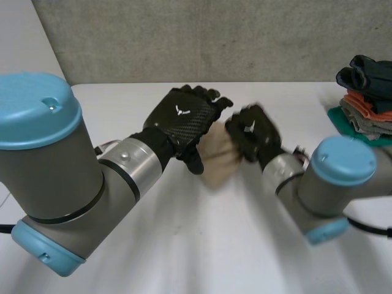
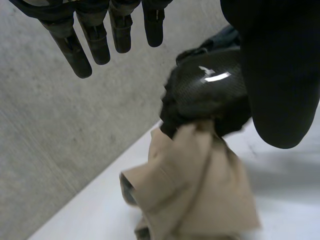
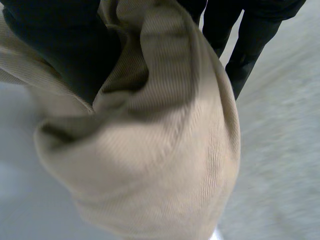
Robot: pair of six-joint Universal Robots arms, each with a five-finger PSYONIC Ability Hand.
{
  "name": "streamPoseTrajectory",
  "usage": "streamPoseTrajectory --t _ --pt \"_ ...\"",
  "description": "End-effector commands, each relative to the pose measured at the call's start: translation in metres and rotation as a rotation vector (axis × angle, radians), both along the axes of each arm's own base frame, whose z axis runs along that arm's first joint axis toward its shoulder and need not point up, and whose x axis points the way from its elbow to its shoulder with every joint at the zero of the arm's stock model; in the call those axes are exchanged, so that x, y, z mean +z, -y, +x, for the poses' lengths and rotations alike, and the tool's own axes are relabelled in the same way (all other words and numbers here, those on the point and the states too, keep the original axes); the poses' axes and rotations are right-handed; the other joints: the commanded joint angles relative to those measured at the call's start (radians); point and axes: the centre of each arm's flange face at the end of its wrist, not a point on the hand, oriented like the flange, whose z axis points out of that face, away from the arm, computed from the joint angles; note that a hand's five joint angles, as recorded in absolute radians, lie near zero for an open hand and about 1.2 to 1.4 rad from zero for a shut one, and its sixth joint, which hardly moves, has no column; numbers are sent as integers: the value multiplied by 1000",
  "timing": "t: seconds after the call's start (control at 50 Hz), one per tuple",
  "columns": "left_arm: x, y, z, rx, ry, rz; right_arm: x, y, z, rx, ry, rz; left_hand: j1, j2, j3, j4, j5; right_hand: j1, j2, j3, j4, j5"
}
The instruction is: Fold the laundry.
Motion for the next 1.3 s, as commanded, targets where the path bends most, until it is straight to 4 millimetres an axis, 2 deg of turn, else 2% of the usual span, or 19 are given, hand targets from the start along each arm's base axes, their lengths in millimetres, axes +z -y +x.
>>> streamPoseTrajectory --t 0.02,0.16,0.24,0.28,0.38,0.42,0.46,0.52,0.54,0.62,0.7,0.76,0.84,0.94,0.98,1.0,1.04,1.22,1.3 --pt "24 -3 0 -9 -75 -87 67 53 -15 -33 95 -225 14 -11 -16 -11 -28 433 267 253 224 310" --pt "33 -4 -1 -12 -110 -102 143 115 -61 -109 266 -433 14 -11 -16 -11 -28 433 267 253 224 310" --pt "36 -5 -2 -18 -120 -107 175 152 -113 -147 395 -485 14 -11 -16 -11 -28 433 267 253 224 310" --pt "36 -7 -3 -24 -121 -108 183 174 -153 -182 432 -508 14 -11 -16 -11 -28 433 267 253 224 310" --pt "36 -10 -5 -35 -120 -107 170 206 -211 -221 438 -494 14 -11 -16 -11 -28 433 267 253 224 310" --pt "35 -10 -5 -36 -118 -105 153 221 -236 -225 411 -464 14 -11 -16 -11 -28 433 267 253 224 310" --pt "33 -11 -5 -38 -115 -101 119 236 -261 -224 394 -391 14 -11 -16 -11 -28 433 267 253 224 310" --pt "29 -10 -6 -38 -108 -93 87 245 -278 -201 382 -330 14 -11 -16 -11 -28 433 267 253 224 310" --pt "27 -10 -6 -38 -104 -89 65 248 -285 -179 374 -296 14 -11 -16 -11 -28 433 267 253 224 310" --pt "24 -10 -6 -37 -98 -81 15 251 -299 -152 355 -237 14 -11 -16 -11 -28 433 267 253 224 310" --pt "19 -9 -7 -36 -89 -71 -11 249 -329 -190 359 -186 14 -11 -16 -11 -28 433 267 253 224 310" --pt "19 -8 -7 -36 -88 -70 -16 246 -337 -199 357 -167 17 -8 -13 -8 -25 433 267 253 224 310" --pt "20 -9 -7 -37 -90 -74 -10 244 -337 -193 355 -167 17 -8 -13 -8 -25 433 267 253 224 310" --pt "22 -10 -7 -37 -93 -78 35 240 -349 -255 373 -229 17 -8 -13 -8 -25 433 267 253 224 310" --pt "24 -11 -6 -39 -96 -81 46 237 -353 -275 380 -230 14 -11 -16 -11 -28 168 2 -11 -41 46" --pt "24 -11 -6 -39 -97 -82 50 235 -355 -288 386 -213 14 -11 -16 -11 -28 -266 -433 -446 -475 -389" --pt "25 -13 -7 -44 -98 -83 56 231 -355 -308 400 -176 14 -11 -16 -11 -28 -789 -955 -968 -998 -911" --pt "24 -16 -8 -53 -96 -79 65 210 -349 -389 354 -15 14 -11 -16 -11 -28 -789 -955 -968 -998 -911" --pt "23 -17 -8 -54 -96 -77 71 193 -364 -505 287 44 14 -11 -16 -11 -28 -789 -955 -968 -998 -911"
